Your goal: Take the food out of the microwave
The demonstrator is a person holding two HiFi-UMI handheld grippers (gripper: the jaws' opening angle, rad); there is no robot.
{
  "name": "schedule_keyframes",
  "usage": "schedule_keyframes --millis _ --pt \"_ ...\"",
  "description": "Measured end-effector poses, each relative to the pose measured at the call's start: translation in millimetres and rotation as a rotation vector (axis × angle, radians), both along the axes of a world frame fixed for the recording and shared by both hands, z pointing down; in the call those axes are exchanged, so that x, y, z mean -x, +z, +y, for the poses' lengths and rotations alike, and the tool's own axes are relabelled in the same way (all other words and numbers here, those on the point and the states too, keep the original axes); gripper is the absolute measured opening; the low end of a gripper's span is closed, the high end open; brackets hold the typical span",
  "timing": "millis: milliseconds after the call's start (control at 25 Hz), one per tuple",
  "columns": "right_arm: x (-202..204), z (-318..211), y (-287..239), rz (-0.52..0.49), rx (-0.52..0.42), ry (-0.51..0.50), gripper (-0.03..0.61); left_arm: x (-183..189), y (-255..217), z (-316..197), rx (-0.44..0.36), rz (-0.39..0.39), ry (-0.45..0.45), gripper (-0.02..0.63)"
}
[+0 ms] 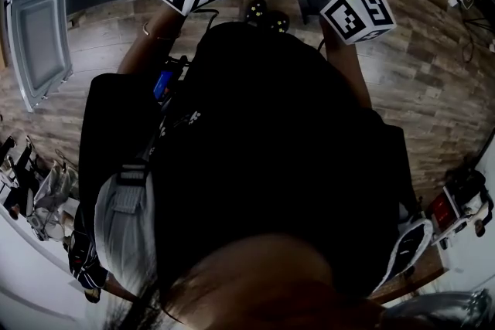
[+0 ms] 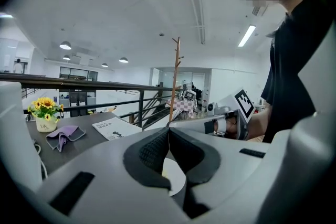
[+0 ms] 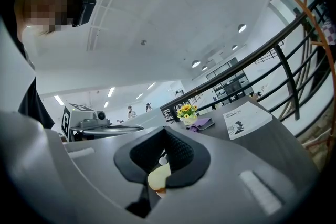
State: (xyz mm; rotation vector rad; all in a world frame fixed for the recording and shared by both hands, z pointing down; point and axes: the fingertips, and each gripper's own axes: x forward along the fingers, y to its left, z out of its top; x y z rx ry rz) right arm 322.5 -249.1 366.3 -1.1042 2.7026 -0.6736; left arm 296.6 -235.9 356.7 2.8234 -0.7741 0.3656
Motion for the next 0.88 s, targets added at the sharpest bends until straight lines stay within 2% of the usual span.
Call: schedule_keyframes --millis 880 --pt "-31 -2 -6 -0.017 -0.009 0.060 -0.003 -9 -2 -9 0.011 0.023 -0.009 0.008"
